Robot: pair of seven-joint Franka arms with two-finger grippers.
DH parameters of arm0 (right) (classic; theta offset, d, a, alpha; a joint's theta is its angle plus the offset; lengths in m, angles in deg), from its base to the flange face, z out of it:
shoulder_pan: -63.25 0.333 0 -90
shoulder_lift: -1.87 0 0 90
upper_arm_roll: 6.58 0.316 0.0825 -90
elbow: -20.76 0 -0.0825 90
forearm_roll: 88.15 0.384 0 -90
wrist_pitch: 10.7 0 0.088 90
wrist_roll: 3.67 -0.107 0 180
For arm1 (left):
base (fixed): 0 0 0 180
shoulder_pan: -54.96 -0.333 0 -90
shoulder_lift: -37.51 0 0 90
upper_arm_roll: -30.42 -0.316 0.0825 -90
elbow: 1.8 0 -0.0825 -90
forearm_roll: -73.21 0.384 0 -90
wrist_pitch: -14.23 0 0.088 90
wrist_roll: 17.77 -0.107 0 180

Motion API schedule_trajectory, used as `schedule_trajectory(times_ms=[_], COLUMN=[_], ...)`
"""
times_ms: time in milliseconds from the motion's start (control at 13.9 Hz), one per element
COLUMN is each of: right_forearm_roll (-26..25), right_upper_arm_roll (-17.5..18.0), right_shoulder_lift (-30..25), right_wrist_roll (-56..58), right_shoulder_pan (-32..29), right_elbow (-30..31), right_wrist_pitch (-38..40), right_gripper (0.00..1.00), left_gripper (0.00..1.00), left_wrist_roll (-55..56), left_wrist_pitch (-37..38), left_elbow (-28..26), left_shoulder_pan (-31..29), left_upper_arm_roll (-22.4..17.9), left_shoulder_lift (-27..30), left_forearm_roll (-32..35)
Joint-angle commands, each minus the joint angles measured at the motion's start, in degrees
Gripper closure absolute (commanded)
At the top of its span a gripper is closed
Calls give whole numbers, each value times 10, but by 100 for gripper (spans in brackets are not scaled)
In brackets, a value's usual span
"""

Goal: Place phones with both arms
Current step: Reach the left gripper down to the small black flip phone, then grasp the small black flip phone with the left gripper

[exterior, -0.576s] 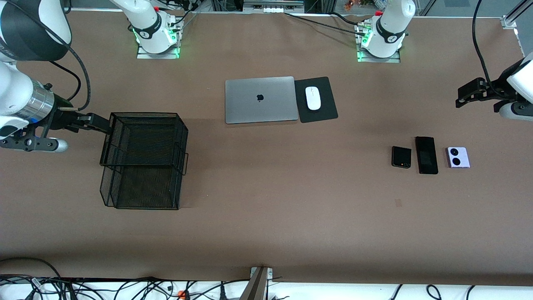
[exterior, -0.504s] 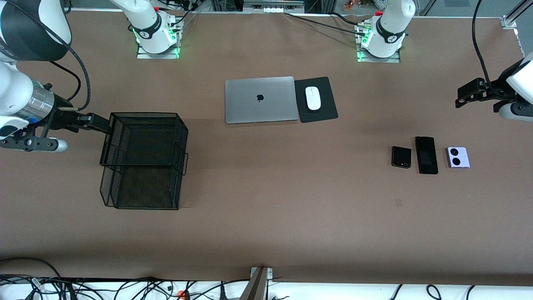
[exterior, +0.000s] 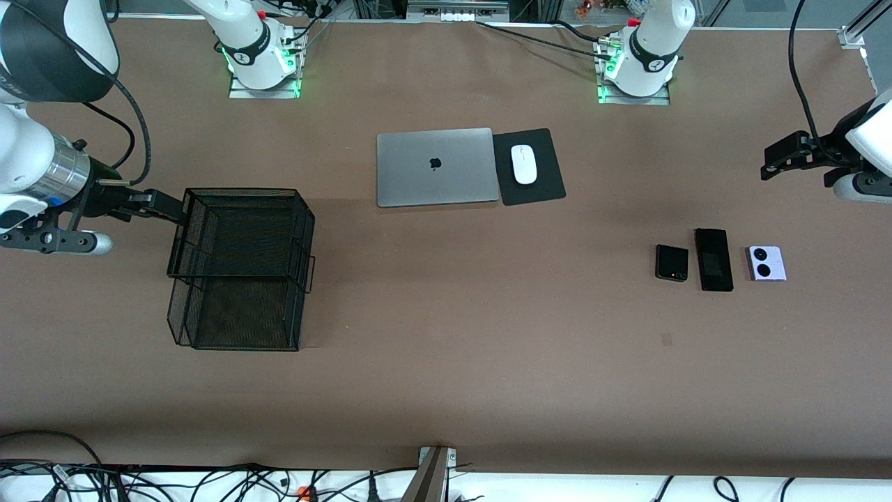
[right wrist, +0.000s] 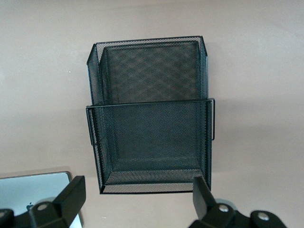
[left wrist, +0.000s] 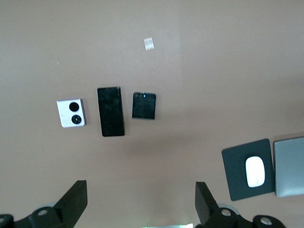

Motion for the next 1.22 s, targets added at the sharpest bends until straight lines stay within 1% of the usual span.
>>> schedule_trajectory(times_ms=[0,144,288,504,792,936,1152], right_forearm_roll=[-2,-1,-2,-1,-2,-3,-3], right_upper_arm_roll=[1,1,1,1,1,1,1], right_shoulder_lift=[0,0,0,0,0,0,0], right_wrist_roll=[-2,-2,-2,-3,-3,1,1], right_shoulder_pan=[-1,-1,-1,-1,1,0,0], right_elbow=[-10,-10,-10,-10,-10,-10,-10], right_wrist_pitch=[11,11,11,10,10,10,10], right_gripper=[0,0,0,0,0,0,0], left_gripper=[0,0,0,0,0,0,0], left_wrist_roll=[1,-2,-14,-28,-55,-55,-55], left_wrist_pitch=[7,-6,-40,-129,-247,-282,-329], left_elbow=[-4,-5,-25,-85,-148,-148,-162], left_shoulder_pan=[-4,-4,-5,-13,-24,-24,-23], left_upper_arm_roll=[-1,0,-1,-2,-2,-2,-2], left_shoulder_lift=[-25,-52,-73,-88,-140,-184,-222], left_forearm_roll=[2,30,32,32,31,33,44])
